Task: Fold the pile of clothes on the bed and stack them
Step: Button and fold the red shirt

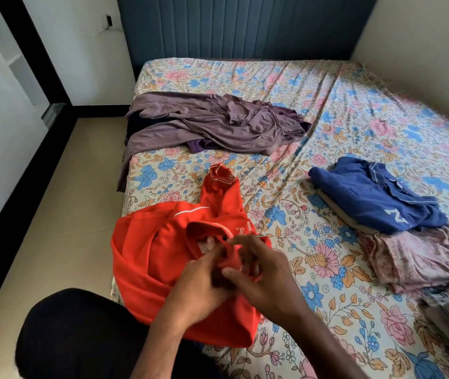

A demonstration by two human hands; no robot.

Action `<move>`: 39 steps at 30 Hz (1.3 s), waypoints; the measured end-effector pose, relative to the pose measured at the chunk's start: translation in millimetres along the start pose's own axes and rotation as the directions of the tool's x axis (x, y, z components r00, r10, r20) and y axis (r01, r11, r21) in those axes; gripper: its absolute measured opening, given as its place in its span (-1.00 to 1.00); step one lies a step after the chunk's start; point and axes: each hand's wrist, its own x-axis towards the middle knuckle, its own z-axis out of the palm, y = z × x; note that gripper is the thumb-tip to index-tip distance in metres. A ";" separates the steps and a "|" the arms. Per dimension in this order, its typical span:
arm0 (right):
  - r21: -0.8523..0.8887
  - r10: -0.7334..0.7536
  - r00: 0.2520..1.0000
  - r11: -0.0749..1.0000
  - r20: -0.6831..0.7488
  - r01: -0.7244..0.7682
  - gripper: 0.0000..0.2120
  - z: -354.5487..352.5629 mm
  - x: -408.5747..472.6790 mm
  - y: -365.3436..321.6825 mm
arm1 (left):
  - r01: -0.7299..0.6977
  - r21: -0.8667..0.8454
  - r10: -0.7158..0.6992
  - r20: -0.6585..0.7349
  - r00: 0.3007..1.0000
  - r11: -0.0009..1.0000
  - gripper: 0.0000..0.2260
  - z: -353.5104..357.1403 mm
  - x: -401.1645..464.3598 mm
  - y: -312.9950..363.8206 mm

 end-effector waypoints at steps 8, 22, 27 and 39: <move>0.118 0.089 0.988 0.990 -0.126 -0.075 -0.77 -5.1 26.1 12.6 | 0.167 -0.724 -0.381 -0.142 0.914 0.669 -0.63 -9.4 -0.6 4.2; -0.641 0.214 0.948 0.768 0.235 -0.015 -0.75 49.5 110.1 47.1 | 0.115 -0.759 -0.657 -0.464 0.594 0.641 -0.64 54.3 8.2 17.5; -0.372 -0.001 0.986 0.926 -0.168 -0.063 -0.70 22.8 123.5 44.9 | 0.144 -0.853 -0.733 -0.330 0.595 0.502 -0.82 11.4 15.4 10.0; 0.585 -0.230 0.966 0.802 0.119 0.119 -0.85 -144.5 270.8 -128.3 | -0.302 -0.458 -0.011 -0.564 0.826 0.836 -0.79 -249.6 117.9 211.2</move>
